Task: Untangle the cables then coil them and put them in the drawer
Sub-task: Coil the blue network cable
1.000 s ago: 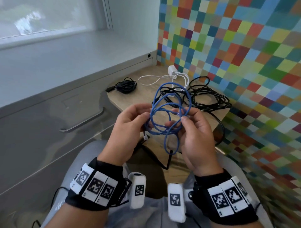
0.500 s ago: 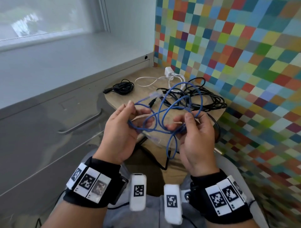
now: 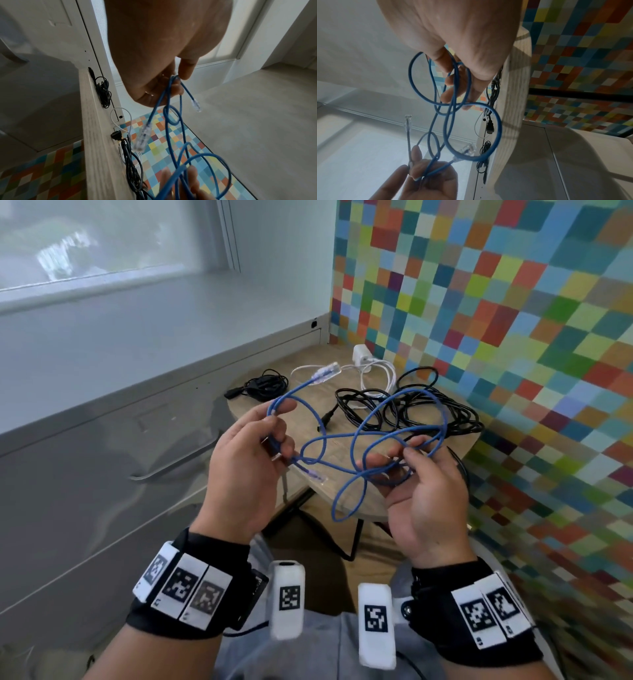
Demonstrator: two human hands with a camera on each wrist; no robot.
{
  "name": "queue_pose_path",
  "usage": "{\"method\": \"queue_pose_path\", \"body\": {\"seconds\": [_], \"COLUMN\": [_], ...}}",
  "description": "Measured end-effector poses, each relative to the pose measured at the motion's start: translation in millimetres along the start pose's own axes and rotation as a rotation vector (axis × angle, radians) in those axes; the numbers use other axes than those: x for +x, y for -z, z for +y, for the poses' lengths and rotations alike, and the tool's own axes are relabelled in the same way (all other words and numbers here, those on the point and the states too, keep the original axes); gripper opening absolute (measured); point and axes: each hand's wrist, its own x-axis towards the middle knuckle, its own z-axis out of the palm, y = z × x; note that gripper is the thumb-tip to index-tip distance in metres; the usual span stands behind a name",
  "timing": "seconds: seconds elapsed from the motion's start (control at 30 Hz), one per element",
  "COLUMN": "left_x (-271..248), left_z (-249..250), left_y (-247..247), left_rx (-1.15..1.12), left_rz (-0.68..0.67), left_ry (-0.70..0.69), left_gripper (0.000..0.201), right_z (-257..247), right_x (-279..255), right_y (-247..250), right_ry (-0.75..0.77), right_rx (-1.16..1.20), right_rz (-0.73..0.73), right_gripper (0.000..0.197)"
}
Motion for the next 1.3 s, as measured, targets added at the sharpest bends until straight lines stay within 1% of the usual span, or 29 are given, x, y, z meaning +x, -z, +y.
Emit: {"method": "queue_pose_path", "body": {"seconds": [0.07, 0.1, 0.2, 0.23, 0.3, 0.37, 0.43, 0.47, 0.5, 0.53, 0.57, 0.63, 0.7, 0.77, 0.83, 0.9, 0.93, 0.97, 1.03, 1.13, 1.2, 1.3], "left_x": [-0.9, -1.1, 1.8, 2.1, 1.4, -2.1, -6.1, -7.9, -10.2, -12.2, -14.4, -16.5, -18.7, -21.1, -22.0, -21.6, -20.7, -19.4, -17.5, -20.1, -22.5, -24.3], "left_z": [0.7, 0.5, -4.0, -5.5, -6.9, -4.8, -0.9, 1.0, 3.4, 5.6, 8.1, 11.9, 13.6, 14.8, 14.6, 14.8, 14.9, 14.5, 13.9, 13.5, 12.2, 11.4], "left_y": [1.6, 2.0, 4.8, 6.1, 7.4, 6.1, 3.8, 2.5, 0.6, -1.3, -3.5, -6.7, -9.4, -11.7, -12.3, -12.6, -12.4, -11.6, -11.0, -15.4, -18.8, -19.4], "left_rx": [0.023, 0.043, 0.188, 0.236, 0.299, 0.351, 0.438, 0.477, 0.502, 0.519, 0.536, 0.602, 0.66, 0.658, 0.618, 0.578, 0.571, 0.575, 0.614, 0.709, 0.72, 0.751], "left_rz": [-0.04, -0.042, 0.026, 0.043, 0.031, -0.016, -0.065, -0.098, -0.138, -0.18, -0.222, -0.286, -0.343, -0.348, -0.31, -0.266, -0.246, -0.227, -0.214, -0.259, -0.285, -0.322], "left_ry": [-0.015, -0.025, -0.069, -0.091, -0.122, -0.147, -0.177, -0.18, -0.168, -0.149, -0.138, -0.172, -0.235, -0.263, -0.264, -0.277, -0.282, -0.284, -0.284, -0.301, -0.321, -0.32], "left_gripper": [0.036, 0.036, 0.023, 0.023, 0.023, 0.024, 0.027, 0.029, 0.032, 0.036, 0.039, 0.04, 0.036, 0.03, 0.024, 0.019, 0.018, 0.018, 0.019, 0.021, 0.022, 0.029], "right_z": [-1.7, -2.6, -1.0, 0.2, 1.3, 0.4, -1.5, -2.3, -3.4, -4.3, -4.5, -4.5, -3.4, -1.3, -1.4, -2.3, -3.4, -4.1, -5.8, -3.2, -0.2, 2.1], "right_x": [2.2, 2.8, 3.6, 3.9, 2.1, -2.5, -8.2, -10.2, -12.6, -15.5, -18.5, -23.9, -28.1, -29.8, -29.3, -29.6, -30.2, -30.6, -32.1, -31.2, -29.2, -25.7], "right_y": [1.6, 1.8, 1.6, 2.1, 2.7, 2.5, -1.2, -3.3, -6.0, -9.2, -11.9, -16.3, -20.3, -21.7, -21.2, -20.4, -19.4, -18.6, -20.6, -26.4, -27.2, -22.8], "right_ry": [0.014, 0.023, 0.084, 0.116, 0.19, 0.316, 0.465, 0.549, 0.64, 0.724, 0.775, 0.763, 0.727, 0.703, 0.698, 0.678, 0.664, 0.651, 0.64, 0.589, 0.509, 0.488], "right_rx": [0.01, 0.004, -0.09, -0.148, -0.263, -0.402, -0.533, -0.594, -0.654, -0.712, -0.756, -0.776, -0.763, -0.708, -0.659, -0.641, -0.634, -0.626, -0.633, -0.708, -0.729, -0.768], "right_rz": [0.009, 0.016, 0.037, 0.053, 0.078, 0.081, 0.079, 0.067, 0.039, -0.004, -0.05, -0.13, -0.159, -0.129, -0.073, -0.021, -0.016, -0.025, -0.082, -0.159, -0.158, -0.14], "right_gripper": [0.024, 0.024, 0.021, 0.023, 0.037, 0.051, 0.057, 0.054, 0.046, 0.036, 0.026, 0.012, 0.006, 0.016, 0.028, 0.048, 0.054, 0.056, 0.051, 0.021, 0.016, 0.01]}}
